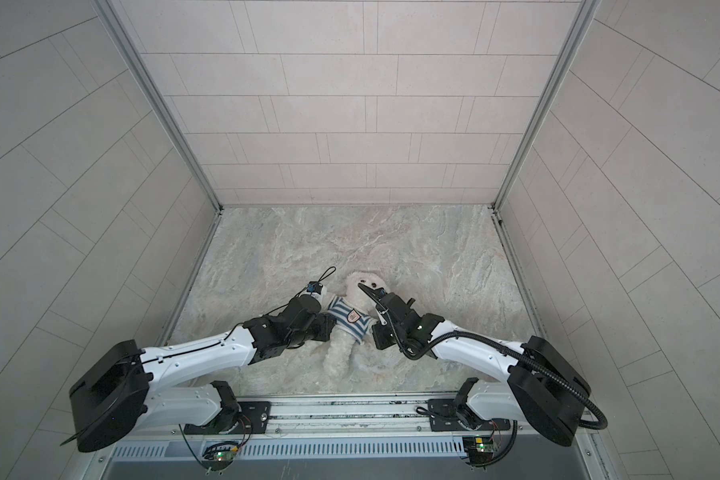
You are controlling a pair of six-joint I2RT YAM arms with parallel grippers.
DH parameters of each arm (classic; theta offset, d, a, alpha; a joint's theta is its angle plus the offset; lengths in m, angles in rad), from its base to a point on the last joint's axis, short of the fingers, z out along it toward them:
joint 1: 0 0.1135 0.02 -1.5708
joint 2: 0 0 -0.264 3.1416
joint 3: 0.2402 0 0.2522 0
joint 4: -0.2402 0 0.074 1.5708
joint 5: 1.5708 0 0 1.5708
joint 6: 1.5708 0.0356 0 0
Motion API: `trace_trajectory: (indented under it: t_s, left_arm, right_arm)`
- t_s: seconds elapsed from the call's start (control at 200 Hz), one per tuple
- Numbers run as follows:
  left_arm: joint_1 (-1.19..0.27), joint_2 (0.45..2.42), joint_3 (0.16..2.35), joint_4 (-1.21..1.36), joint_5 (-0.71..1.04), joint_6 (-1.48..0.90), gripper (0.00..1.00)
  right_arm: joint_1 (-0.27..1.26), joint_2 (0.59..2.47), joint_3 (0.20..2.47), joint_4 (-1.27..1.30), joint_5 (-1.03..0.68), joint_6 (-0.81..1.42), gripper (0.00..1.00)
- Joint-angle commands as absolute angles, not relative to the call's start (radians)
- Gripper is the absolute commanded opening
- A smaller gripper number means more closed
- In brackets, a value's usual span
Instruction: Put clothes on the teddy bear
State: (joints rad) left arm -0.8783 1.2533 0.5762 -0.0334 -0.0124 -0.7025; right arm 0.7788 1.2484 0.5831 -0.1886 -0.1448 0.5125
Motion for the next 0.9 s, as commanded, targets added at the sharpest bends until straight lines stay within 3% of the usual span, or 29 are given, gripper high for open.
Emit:
trace_trajectory:
  t_s: [0.0,0.896]
  left_arm:
    - [-0.889,1.246,0.541,-0.074,-0.035,-0.707,0.23]
    - [-0.901,1.181,0.483,-0.057,-0.059,-0.762,0.23]
  right_arm:
    - [0.776,1.218,0.592,-0.218,-0.082,0.515,0.0]
    - [0.723,1.305,0.675,-0.19,-0.05,0.423,0.0]
